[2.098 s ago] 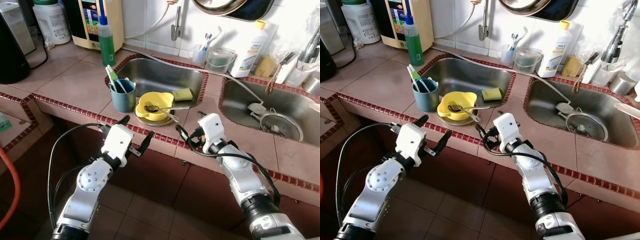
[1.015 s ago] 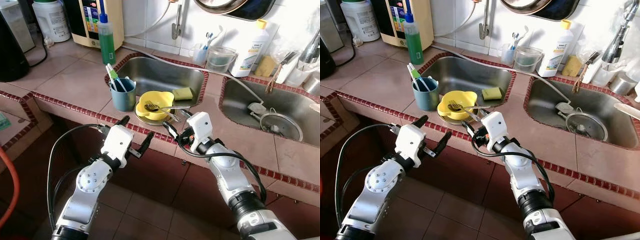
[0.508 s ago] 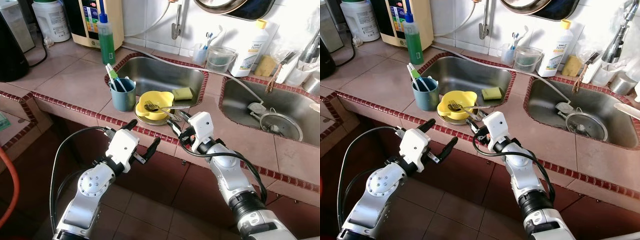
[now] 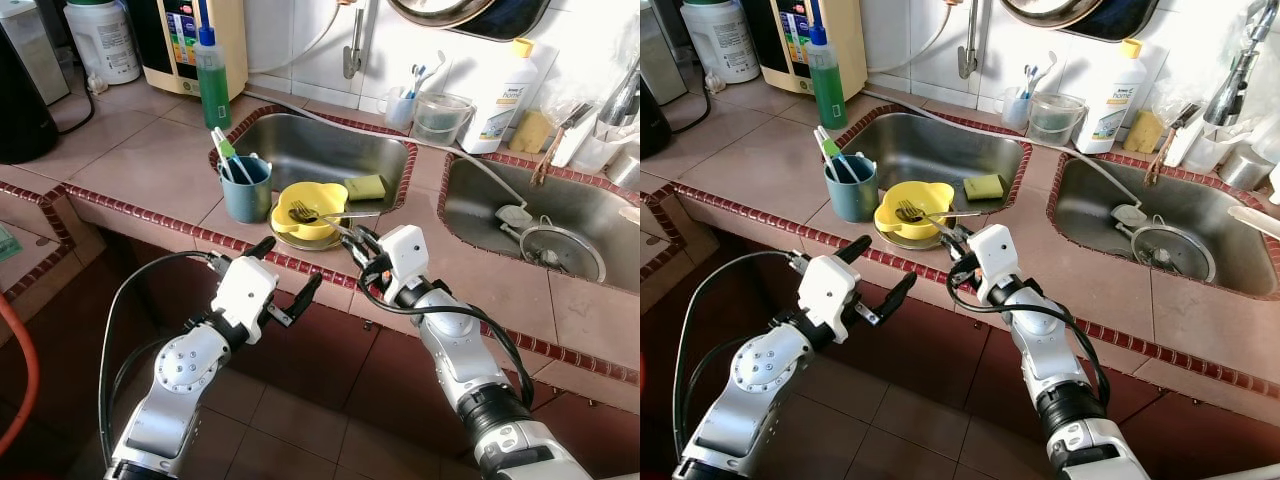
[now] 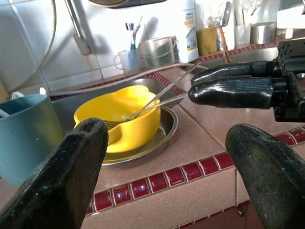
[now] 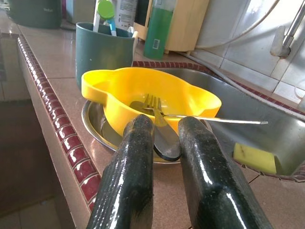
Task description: Kitchen organization
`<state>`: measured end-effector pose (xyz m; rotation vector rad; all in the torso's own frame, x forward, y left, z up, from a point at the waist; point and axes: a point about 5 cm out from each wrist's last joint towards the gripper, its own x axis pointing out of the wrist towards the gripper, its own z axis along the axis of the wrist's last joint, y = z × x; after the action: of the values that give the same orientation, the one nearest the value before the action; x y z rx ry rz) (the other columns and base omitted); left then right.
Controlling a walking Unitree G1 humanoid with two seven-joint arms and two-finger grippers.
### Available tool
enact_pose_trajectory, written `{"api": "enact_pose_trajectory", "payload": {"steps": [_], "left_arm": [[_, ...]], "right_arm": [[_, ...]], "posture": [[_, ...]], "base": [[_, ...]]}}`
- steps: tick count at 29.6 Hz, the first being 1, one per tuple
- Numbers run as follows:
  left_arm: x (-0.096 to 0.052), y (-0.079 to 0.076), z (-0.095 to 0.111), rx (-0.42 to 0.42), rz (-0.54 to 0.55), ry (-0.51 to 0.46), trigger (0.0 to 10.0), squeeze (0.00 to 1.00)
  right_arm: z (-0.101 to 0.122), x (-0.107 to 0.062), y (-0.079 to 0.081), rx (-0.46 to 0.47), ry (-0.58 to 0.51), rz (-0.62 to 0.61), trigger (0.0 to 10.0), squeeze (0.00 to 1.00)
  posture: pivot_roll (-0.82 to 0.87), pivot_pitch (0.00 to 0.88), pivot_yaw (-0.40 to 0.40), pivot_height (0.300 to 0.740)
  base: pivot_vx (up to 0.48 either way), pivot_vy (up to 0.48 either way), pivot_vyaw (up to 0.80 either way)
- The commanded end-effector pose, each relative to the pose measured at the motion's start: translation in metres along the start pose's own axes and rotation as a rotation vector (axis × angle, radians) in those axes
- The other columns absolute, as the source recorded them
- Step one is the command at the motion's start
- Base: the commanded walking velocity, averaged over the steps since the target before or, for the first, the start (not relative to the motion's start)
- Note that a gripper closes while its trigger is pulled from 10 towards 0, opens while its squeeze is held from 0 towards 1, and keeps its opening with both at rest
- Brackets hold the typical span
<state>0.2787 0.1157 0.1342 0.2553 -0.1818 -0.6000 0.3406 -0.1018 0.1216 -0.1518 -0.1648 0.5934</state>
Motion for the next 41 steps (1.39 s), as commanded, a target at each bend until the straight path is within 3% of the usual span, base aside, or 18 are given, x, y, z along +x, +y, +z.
{"api": "enact_pose_trajectory", "payload": {"steps": [1, 10, 15, 17, 19, 26, 41], "left_arm": [[0.0, -0.001, 0.003, 0.005, -0.019, -0.008, 10.0, 0.0], [0.001, -0.001, 0.004, 0.006, -0.021, -0.008, 10.0, 0.0], [0.001, -0.001, 0.004, 0.004, -0.017, -0.008, 10.0, 0.0], [0.001, -0.001, 0.004, 0.002, -0.015, -0.008, 10.0, 0.0], [0.001, -0.002, 0.004, 0.0, -0.012, -0.008, 10.0, 0.0], [0.001, -0.002, 0.004, 0.0, -0.006, -0.008, 10.0, 0.0], [0.003, -0.002, 0.004, -0.003, -0.003, -0.012, 10.0, 0.0]], "right_arm": [[-0.003, -0.003, -0.001, 0.01, 0.006, -0.015, 1.5, 0.0], [-0.003, -0.003, -0.001, 0.01, 0.002, -0.016, 2.0, 0.0], [0.0, -0.002, -0.001, 0.007, -0.019, -0.01, 3.1, 0.0], [0.003, -0.001, -0.001, 0.01, -0.038, -0.011, 2.9, 0.0], [0.01, 0.001, -0.001, 0.012, -0.079, -0.012, 0.0, 0.0], [0.022, 0.004, -0.004, 0.006, -0.146, -0.034, 0.0, 0.0], [0.028, 0.005, -0.009, -0.001, -0.173, -0.043, 0.0, 0.0]], "posture": [[-0.14, 0.04, -0.045, 0.74], [-0.14, 0.038, -0.041, 0.74], [-0.14, 0.044, -0.041, 0.74], [-0.14, 0.045, -0.042, 0.74], [-0.14, 0.045, -0.043, 0.74], [-0.14, 0.044, -0.046, 0.74], [-0.14, 0.042, -0.045, 0.74]], "base": [[0.0, 0.0, 0.0], [0.0, 0.0, 0.0], [0.0, 0.0, 0.0], [0.0, 0.0, 0.0], [0.0, 0.0, 0.0], [0.0, 0.0, 0.0], [0.0, 0.0, 0.0]]}}
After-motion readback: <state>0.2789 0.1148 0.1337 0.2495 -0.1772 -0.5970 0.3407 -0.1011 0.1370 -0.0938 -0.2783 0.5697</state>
